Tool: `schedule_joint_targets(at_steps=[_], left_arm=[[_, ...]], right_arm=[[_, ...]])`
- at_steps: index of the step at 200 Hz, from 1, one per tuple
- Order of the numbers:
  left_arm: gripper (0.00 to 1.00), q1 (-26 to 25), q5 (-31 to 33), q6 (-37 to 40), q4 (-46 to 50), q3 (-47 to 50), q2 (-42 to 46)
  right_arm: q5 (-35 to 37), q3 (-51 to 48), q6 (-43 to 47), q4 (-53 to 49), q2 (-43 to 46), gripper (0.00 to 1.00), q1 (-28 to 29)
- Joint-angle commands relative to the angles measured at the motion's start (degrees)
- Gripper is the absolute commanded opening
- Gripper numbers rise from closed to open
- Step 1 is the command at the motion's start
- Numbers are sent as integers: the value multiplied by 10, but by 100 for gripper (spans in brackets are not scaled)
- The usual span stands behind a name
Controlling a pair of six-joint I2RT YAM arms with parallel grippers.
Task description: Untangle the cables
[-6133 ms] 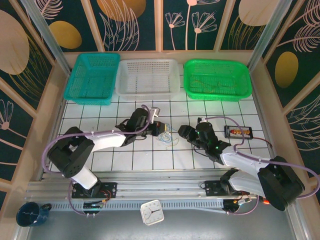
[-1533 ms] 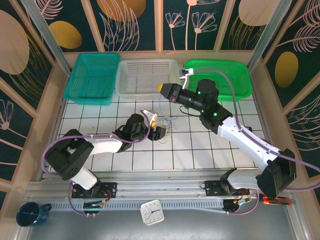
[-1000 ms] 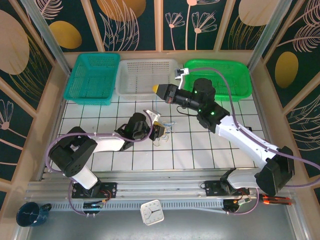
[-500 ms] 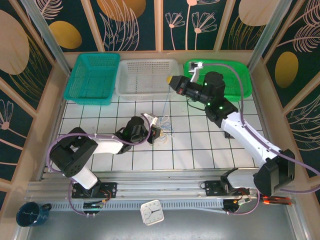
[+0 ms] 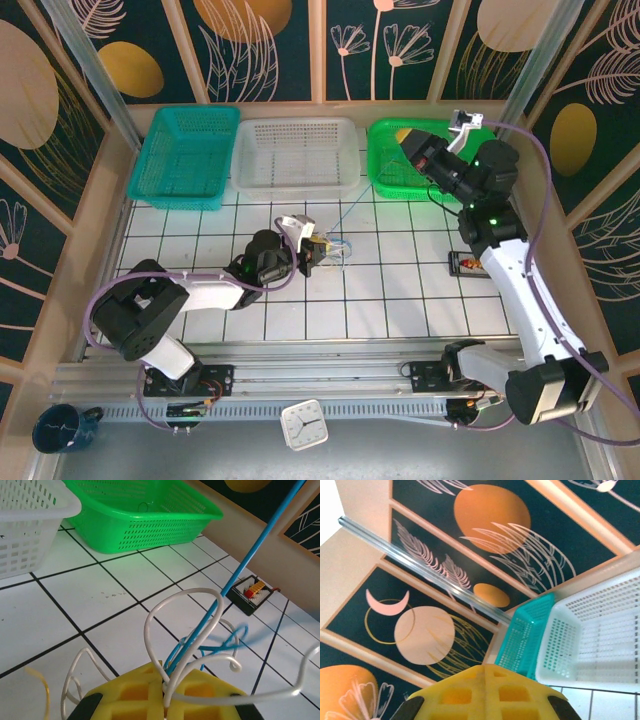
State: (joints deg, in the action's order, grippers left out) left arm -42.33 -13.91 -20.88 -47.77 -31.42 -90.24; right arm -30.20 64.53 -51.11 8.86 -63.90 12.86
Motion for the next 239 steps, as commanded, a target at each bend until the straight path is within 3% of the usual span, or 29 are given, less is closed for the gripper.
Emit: schedule_joint_targets(at_steps=[1,28,67,88,156,199,239], left_arm=[[0,4,17,-9,107,33,-17],[11,4,17,-7,113,34,-13],[58,4,30,-3,126,43,2],[69,4,42,0,135,50,18],[90,4,57,19,171,55,98],[94,4,62,38,188,14,123],[93,4,57,51,187,-50,61]], right_arm=[[4,-5,-9,124,13,0,16],[18,-22,28,110,-5,0,80],[26,-17,64,96,-43,0,150],[32,-8,77,86,-58,0,168],[31,14,91,77,-83,0,203],[35,26,94,75,-96,0,226],[40,56,105,59,-111,0,252]])
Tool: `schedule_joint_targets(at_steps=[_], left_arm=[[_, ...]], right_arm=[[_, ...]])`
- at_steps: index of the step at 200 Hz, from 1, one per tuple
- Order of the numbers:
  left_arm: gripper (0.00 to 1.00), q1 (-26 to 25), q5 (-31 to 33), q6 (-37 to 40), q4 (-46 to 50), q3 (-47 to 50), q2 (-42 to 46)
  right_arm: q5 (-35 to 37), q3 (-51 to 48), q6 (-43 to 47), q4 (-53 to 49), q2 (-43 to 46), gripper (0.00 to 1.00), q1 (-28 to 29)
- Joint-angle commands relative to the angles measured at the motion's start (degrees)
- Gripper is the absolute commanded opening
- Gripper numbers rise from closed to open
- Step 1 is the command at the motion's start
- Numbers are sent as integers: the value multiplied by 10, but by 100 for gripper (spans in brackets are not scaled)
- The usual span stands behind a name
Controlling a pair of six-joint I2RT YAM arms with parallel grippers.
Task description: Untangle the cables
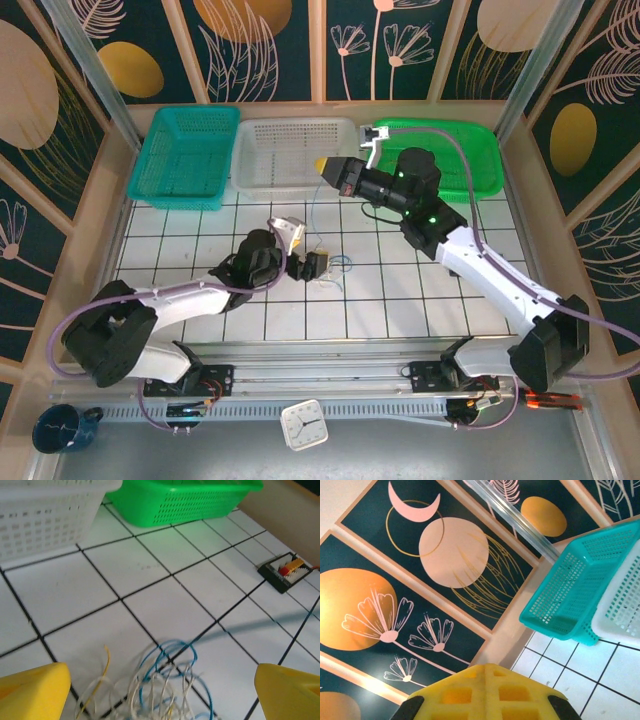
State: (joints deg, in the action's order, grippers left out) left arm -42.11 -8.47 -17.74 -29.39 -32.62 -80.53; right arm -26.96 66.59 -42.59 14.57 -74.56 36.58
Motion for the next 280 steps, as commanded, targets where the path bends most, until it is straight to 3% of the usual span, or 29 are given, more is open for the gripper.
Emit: schedule_joint_targets(at_steps=[1,24,78,92,129,184,221,280], left_arm=[[93,2,4,20,3,-39,-38],[84,2,34,17,-29,-51,-78],[33,2,27,7,-79,-44,-153],[24,2,26,1,-91,-31,-162],[27,3,23,-10,-114,3,-170],[30,2,16,-21,-131,30,-173],[35,2,15,-25,-138,39,-173],[36,2,12,-26,-139,48,-173]], right_arm=[[8,37,20,1,-5,0,15],[9,56,26,-9,-11,0,22],[-1,134,30,-24,-27,0,12],[-14,159,20,-16,-32,0,2],[-47,181,-42,72,-19,0,-49],[-56,164,-152,208,31,0,-176],[-53,172,-179,230,43,0,-220],[-57,217,-224,242,34,0,-292]])
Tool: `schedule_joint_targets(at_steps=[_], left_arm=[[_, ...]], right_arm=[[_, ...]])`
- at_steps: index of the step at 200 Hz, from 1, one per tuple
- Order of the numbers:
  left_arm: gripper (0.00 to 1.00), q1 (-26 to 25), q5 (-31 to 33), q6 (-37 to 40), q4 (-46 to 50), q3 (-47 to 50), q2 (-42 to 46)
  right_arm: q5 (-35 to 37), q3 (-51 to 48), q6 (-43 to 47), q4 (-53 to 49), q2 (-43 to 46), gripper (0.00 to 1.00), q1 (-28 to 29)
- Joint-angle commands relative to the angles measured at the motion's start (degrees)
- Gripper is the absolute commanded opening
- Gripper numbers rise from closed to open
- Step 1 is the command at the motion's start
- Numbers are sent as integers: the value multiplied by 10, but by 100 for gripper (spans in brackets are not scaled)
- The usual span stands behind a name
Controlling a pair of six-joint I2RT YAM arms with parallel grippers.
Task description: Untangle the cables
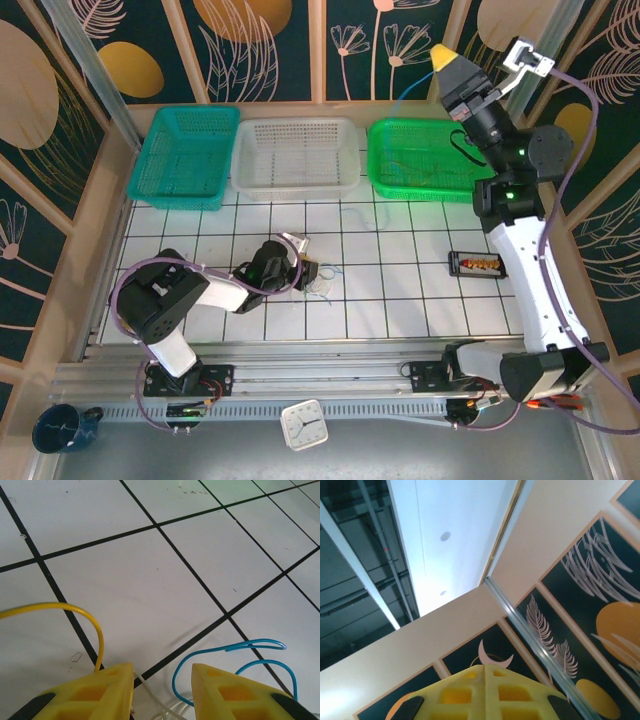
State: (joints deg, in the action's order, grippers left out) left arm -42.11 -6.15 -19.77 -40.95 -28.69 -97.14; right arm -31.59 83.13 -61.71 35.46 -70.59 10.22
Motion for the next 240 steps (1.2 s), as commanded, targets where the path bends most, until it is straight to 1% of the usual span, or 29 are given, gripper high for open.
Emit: schedule_joint_targets(at_steps=[1,25,38,54,71,98,113,121,153,186,215,240], left_arm=[[36,2,-11,-5,-24,9,-7],[38,2,-13,-8,-24,12,-7],[41,2,-16,-11,-20,10,-2],[49,2,-21,-16,-8,6,13],[59,2,-28,-24,8,3,38],[77,2,-36,-38,32,-2,88],[92,2,-31,-44,50,-8,114],[99,2,-27,-44,62,-13,125],[99,5,5,-49,108,-28,176],[99,15,73,-73,141,-26,246],[99,38,114,-94,173,-28,290],[99,63,132,-103,212,-37,298]], right_arm=[[-11,53,-34,34,-7,0,-29],[-27,90,-39,18,-32,0,-34],[-34,93,-46,18,-42,0,-34],[-37,92,-47,18,-48,0,-34],[-38,94,-45,15,-52,0,-34],[-40,102,-46,17,-66,0,-33],[-41,106,-49,24,-77,0,-30],[-41,106,-51,29,-83,0,-27],[-36,122,-60,51,-122,0,-9],[-30,176,-68,69,-190,0,16],[-23,268,-77,70,-275,0,31],[-16,384,-91,53,-366,0,36]])
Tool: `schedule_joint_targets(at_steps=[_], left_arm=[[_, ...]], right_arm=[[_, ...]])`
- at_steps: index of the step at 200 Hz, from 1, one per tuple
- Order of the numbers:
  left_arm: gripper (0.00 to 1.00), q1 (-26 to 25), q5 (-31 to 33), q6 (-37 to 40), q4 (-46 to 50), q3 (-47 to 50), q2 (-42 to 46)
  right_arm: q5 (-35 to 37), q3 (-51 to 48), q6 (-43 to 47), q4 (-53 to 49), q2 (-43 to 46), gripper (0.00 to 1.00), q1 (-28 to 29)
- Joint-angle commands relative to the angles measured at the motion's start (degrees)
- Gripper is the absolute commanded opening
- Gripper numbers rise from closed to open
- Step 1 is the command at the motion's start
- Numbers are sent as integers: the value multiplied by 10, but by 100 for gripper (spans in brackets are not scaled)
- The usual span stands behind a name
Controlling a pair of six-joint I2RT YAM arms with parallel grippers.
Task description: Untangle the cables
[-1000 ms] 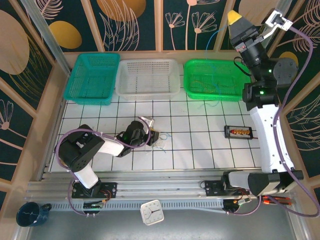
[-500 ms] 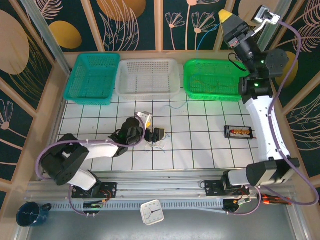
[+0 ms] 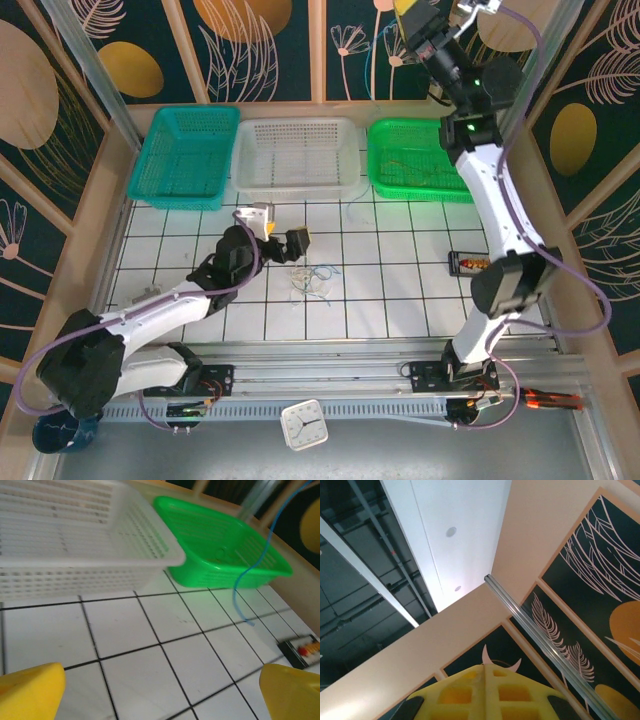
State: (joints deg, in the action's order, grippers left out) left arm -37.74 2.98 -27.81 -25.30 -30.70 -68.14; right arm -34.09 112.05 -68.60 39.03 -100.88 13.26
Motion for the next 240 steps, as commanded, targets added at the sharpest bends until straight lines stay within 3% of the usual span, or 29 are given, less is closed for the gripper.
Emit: schedule_joint_targets(at_steps=[1,47,84,119,161,200,208,224,240], left_arm=[[99,20,41,-23,57,-17,8],[99,36,58,-24,83,-32,1],[99,42,66,-18,85,-38,-5],[99,48,71,-18,84,-39,-9],[99,53,79,-26,85,-38,6],[99,56,77,-33,83,-38,15],[99,56,77,-35,83,-37,18],[99,56,76,-39,84,-35,24],[99,57,77,-44,86,-32,32]], right_arm=[[9,101,-22,17,-68,0,5],[31,309,-63,-20,-234,0,4],[54,272,-81,29,-274,0,10],[19,194,-64,58,-313,0,46],[-53,125,48,-22,-356,0,94],[-12,101,247,-217,-369,0,131],[4,107,278,-260,-374,9,135],[31,122,330,-330,-382,37,135],[54,124,368,-369,-370,56,135]])
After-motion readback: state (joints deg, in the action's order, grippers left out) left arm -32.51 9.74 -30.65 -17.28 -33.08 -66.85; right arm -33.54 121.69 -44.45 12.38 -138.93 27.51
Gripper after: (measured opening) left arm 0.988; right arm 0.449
